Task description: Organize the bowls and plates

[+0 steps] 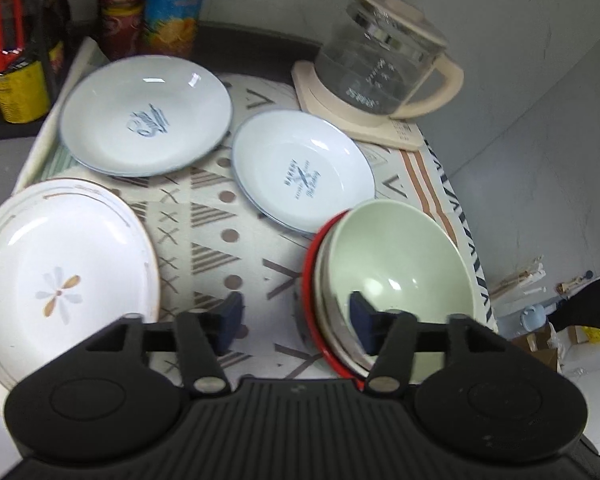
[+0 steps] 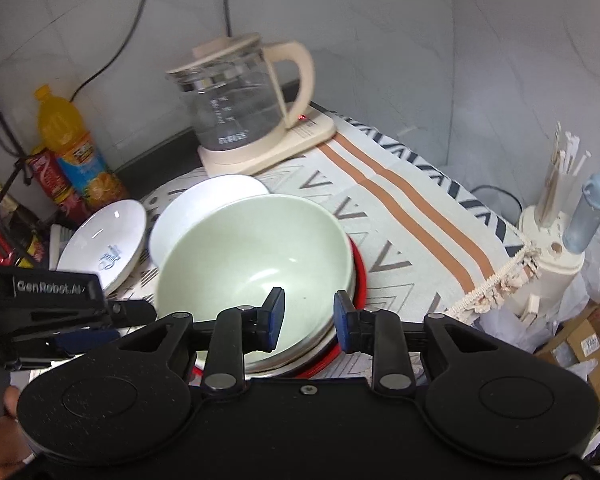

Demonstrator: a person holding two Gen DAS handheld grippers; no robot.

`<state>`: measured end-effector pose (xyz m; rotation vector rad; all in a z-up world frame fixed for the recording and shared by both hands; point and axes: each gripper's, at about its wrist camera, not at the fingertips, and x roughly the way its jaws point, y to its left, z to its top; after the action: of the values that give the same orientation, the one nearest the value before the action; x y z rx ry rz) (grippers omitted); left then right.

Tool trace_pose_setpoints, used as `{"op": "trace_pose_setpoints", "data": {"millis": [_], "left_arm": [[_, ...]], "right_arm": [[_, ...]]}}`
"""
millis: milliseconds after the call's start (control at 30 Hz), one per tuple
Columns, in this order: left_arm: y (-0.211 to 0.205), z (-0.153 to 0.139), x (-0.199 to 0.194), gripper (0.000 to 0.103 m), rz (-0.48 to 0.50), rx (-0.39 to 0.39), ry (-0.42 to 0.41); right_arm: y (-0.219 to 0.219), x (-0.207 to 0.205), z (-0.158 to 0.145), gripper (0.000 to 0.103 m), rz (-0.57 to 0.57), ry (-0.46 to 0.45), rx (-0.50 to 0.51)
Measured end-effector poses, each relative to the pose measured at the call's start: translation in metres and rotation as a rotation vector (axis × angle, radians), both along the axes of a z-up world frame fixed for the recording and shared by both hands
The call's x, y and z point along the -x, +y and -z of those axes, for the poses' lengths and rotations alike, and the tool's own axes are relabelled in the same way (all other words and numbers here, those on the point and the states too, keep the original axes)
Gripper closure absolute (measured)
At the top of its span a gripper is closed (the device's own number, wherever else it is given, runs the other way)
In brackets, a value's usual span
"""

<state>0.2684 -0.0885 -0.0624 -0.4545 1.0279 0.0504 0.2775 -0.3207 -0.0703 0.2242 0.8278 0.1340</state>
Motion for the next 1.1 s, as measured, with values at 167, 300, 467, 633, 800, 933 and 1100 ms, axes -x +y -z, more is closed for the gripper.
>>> {"op": "trace_pose_setpoints", "data": {"millis": [167, 300, 467, 633, 800, 933, 1100], "left_arm": [[0.015, -0.001, 0.016, 0.022, -0.03, -0.026, -0.015], [0.033, 0.004, 0.029, 0.017, -0.046, -0.024, 0.001], [0.055, 0.011, 0.048, 0.017, -0.086, -0.031, 0.03], [0.072, 0.013, 0.061, 0.017, -0.127, -0.029, 0.039], [0.083, 0.01, 0.071, 0.016, -0.155, -0.039, 0.034], [0.091, 0.012, 0.078, 0.016, -0.171, -0.045, 0.038], [0.099, 0.014, 0.084, 0.016, -0.192, -0.046, 0.043]], "right_arm": [[0.012, 0.011, -0.008, 0.051, -0.034, -0.023, 0.017], [0.022, 0.018, -0.011, 0.038, -0.062, -0.036, 0.0], [0.037, 0.026, -0.011, 0.023, -0.111, -0.041, -0.028], [0.053, 0.033, -0.012, 0.017, -0.161, -0.047, -0.023], [0.065, 0.04, -0.013, 0.013, -0.191, -0.041, -0.018], [0.073, 0.045, -0.013, 0.011, -0.206, -0.036, -0.017], [0.082, 0.049, -0.014, 0.011, -0.229, -0.041, -0.016]]}}
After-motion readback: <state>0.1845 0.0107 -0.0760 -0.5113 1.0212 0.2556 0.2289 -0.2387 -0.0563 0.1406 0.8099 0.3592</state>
